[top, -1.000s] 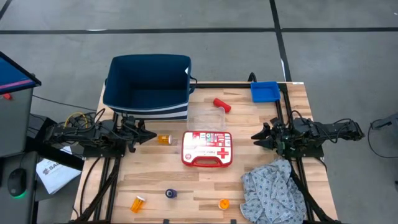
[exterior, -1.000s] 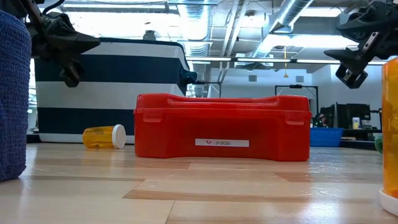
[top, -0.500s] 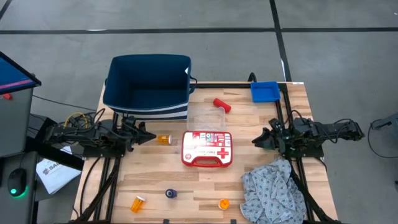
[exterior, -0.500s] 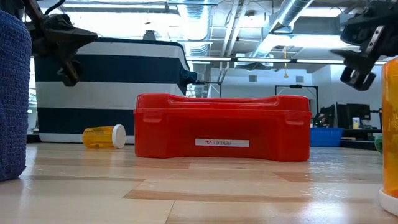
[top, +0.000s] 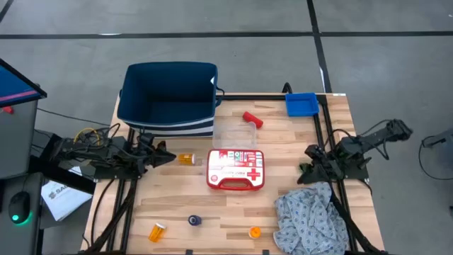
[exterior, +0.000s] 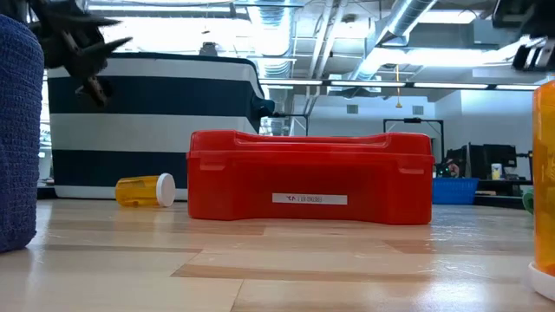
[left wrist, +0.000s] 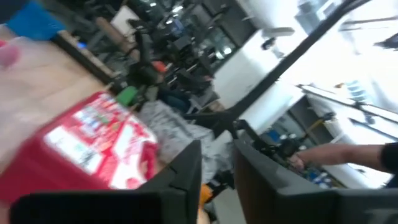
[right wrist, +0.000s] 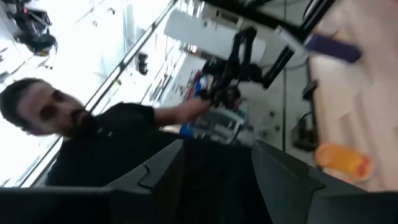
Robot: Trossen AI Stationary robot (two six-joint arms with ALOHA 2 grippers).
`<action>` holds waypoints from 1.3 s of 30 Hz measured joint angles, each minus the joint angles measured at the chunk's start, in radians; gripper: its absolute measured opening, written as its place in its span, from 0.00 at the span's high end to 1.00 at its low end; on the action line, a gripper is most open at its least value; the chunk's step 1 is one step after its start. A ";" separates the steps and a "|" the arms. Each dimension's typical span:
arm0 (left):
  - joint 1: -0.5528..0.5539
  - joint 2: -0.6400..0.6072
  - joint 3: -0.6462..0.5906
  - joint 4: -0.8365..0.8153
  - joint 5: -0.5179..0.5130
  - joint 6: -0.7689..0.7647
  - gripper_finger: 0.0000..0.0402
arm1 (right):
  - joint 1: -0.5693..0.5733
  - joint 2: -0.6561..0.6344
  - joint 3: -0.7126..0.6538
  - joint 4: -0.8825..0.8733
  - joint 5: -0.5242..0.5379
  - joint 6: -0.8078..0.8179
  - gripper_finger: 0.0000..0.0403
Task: Pick & place medical supplies in basket/bin
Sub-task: Put the gray patient gown into the blue laundry organizer
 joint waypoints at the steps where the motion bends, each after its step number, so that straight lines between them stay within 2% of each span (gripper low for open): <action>1: -0.009 0.000 0.000 0.018 0.000 0.000 0.75 | 0.025 0.046 0.031 0.004 0.004 -0.007 0.54; 6: -0.033 0.000 0.000 0.068 -0.004 0.001 0.65 | 0.140 0.291 0.212 -0.020 0.005 -0.036 0.54; 10: -0.042 0.000 0.000 0.074 -0.004 0.001 0.60 | 0.254 0.510 0.378 -0.117 -0.010 -0.041 0.54; 16: -0.043 0.000 0.000 0.074 -0.004 -0.033 0.53 | 0.407 0.815 0.601 -0.357 -0.161 0.033 0.53; 20: -0.043 0.000 0.000 0.075 0.012 -0.053 0.48 | 0.472 0.943 0.715 -0.472 -0.206 0.035 0.50; 23: -0.043 0.000 0.000 0.078 0.027 -0.053 0.45 | 0.482 1.006 0.774 -0.623 -0.229 -0.012 0.48; 28: -0.043 0.000 0.000 0.085 0.028 -0.053 0.42 | 0.467 1.053 0.809 -0.852 -0.195 -0.107 0.45; 39: -0.043 0.000 0.000 0.085 0.028 -0.060 0.40 | 0.409 1.055 0.807 -1.127 0.044 -0.120 0.39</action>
